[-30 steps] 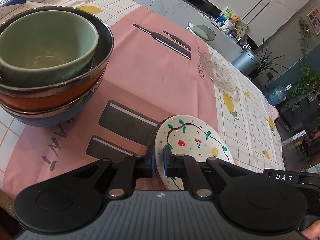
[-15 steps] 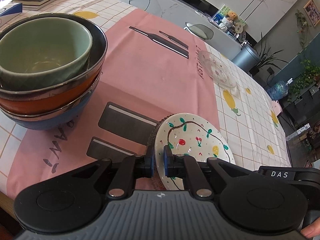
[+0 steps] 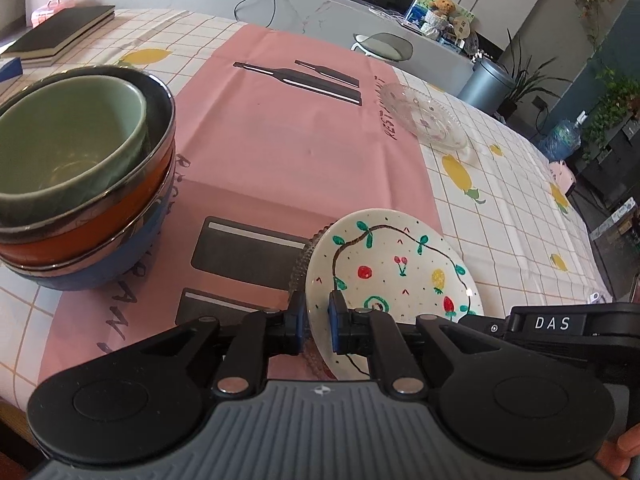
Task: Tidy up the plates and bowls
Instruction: 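Lower the painted plate onto the glass plate with the left gripper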
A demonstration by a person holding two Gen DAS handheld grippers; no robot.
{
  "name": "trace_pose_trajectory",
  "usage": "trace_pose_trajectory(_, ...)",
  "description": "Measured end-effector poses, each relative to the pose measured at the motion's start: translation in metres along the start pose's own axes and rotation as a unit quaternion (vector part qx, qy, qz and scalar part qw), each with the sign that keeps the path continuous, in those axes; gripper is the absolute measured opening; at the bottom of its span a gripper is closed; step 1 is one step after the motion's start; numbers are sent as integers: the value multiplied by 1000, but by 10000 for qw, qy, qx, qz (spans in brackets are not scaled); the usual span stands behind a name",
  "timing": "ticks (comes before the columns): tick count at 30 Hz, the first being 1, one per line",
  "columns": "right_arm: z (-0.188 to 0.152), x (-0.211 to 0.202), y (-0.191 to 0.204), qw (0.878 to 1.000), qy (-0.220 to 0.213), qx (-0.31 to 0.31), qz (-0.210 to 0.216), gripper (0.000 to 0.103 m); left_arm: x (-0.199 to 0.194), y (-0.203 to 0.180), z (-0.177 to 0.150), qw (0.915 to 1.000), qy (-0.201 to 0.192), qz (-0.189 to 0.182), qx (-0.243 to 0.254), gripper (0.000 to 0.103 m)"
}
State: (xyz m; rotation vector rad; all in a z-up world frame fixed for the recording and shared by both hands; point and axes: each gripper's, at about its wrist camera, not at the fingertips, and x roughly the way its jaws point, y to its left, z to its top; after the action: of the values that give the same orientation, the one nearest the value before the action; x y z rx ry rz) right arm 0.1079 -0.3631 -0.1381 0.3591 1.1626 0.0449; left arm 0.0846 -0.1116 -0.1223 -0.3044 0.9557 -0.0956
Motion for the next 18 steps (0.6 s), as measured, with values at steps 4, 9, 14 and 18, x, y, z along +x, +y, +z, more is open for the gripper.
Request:
trace_pose_trajectory(4, 0, 0, -1, 10000, 1, 8, 16, 18, -2, -12, -4, 9976, -45, 359, 587, 15)
trace_pose_trajectory(9, 0, 3, 1, 10000, 68, -42, 43, 14, -3, -19, -8, 9941, -72, 514, 952, 15)
trace_pose_trajectory(14, 0, 3, 2, 10000, 72, -14, 63, 14, -5, -14, -7, 9954, -108, 489, 814, 15)
trace_pose_trajectory(18, 0, 3, 2, 10000, 66, -10, 72, 14, -6, -7, -5, 9969, -163, 475, 601, 24)
